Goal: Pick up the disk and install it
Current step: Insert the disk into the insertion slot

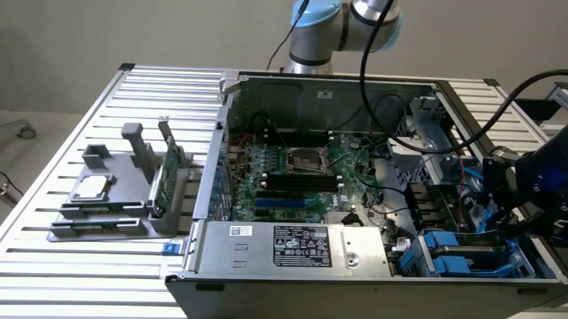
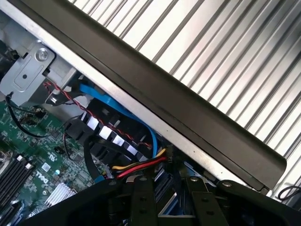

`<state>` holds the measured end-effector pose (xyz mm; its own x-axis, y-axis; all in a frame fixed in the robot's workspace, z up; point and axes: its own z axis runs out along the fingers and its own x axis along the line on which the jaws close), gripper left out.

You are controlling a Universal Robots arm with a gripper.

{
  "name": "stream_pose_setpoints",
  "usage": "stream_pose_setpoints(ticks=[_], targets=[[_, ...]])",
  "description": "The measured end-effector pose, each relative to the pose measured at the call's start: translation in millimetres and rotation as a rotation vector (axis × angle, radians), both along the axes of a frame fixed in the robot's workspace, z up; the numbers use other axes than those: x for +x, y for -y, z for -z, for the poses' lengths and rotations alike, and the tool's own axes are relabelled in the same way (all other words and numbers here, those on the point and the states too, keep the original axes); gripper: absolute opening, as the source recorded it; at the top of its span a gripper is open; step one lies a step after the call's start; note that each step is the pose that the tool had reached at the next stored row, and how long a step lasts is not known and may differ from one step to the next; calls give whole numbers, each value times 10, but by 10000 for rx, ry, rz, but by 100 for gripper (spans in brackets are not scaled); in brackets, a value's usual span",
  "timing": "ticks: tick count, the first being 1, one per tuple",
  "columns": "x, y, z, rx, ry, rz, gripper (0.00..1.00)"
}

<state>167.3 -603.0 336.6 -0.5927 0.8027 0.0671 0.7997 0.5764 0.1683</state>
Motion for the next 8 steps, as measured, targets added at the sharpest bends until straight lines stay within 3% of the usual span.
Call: stream_pose_setpoints(ticks=[4,8], targets=[[4,0,0,0,-129,72,17],[5,0,0,0,-256,151,17]])
